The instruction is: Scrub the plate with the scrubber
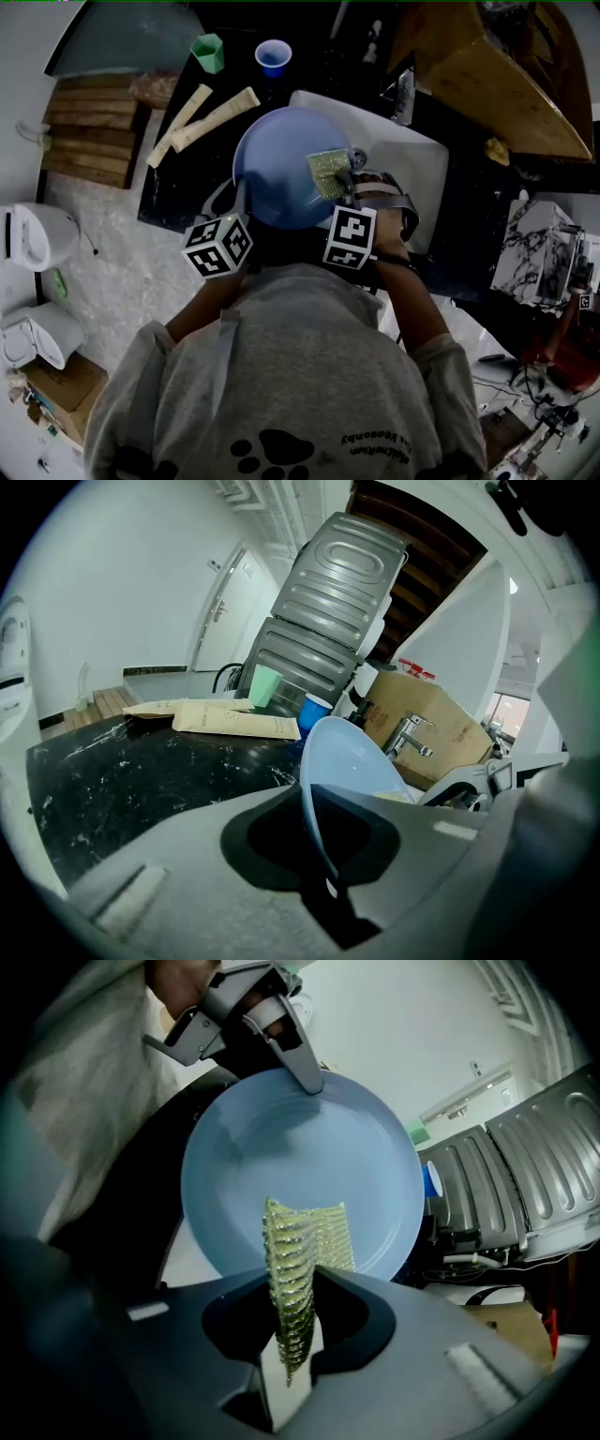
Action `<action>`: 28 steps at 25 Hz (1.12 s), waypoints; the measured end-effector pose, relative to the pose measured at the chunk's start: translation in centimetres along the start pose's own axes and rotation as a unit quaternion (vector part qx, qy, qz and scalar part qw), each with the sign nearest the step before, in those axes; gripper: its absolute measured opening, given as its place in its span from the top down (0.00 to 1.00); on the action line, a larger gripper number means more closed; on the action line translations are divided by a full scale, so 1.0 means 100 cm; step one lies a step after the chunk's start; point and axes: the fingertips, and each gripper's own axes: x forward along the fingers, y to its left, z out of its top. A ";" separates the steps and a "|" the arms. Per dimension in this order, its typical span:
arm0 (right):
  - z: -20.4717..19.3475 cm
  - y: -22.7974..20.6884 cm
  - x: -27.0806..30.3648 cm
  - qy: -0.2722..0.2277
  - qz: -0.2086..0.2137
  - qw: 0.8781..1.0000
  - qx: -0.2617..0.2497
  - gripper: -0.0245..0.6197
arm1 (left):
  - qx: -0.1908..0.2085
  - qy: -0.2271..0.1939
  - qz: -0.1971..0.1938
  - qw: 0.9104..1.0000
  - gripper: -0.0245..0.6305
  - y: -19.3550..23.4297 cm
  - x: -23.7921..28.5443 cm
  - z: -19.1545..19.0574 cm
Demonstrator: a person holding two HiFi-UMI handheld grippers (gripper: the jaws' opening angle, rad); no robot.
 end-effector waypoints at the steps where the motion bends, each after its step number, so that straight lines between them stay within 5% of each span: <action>1: 0.000 0.004 0.000 -0.001 0.008 1.000 0.004 0.85 | 0.000 -0.001 0.000 1.000 0.91 0.000 0.000 0.000; 12: 0.013 0.041 -0.013 -0.030 0.123 0.990 0.066 0.85 | 0.001 -0.007 0.001 1.000 0.91 -0.002 -0.001 0.002; 28: 0.051 0.072 -0.051 -0.118 0.284 0.942 0.134 0.85 | 0.019 -0.022 0.001 1.000 0.93 -0.009 -0.002 0.007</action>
